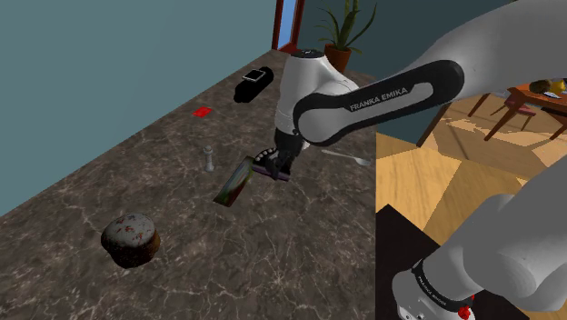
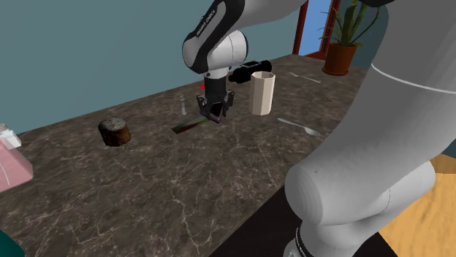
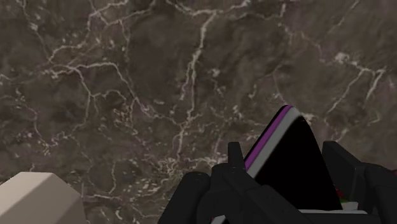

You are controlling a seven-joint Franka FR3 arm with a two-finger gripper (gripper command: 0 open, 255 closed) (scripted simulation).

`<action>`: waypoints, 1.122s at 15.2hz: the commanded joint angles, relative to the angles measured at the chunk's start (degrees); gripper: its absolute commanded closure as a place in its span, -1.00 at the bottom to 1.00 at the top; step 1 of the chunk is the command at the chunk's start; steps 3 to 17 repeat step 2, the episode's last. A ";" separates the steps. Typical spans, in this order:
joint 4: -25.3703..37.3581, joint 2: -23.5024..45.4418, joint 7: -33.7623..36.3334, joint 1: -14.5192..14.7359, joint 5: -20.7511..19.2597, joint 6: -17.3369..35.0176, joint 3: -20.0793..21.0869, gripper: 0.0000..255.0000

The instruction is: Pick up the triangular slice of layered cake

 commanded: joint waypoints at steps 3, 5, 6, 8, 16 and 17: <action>0.34 -0.67 -0.09 0.06 0.24 -0.98 0.02 1.00; 0.34 -0.67 -0.09 0.06 0.24 -0.98 0.02 1.00; 0.34 -0.67 -0.09 0.06 0.24 -0.98 0.02 1.00; 0.34 -0.67 -0.09 0.06 0.24 -0.98 0.02 1.00; 0.34 -0.67 -0.09 0.06 0.24 -0.98 0.02 1.00; 0.34 -0.67 -0.09 0.06 0.24 -0.98 0.02 1.00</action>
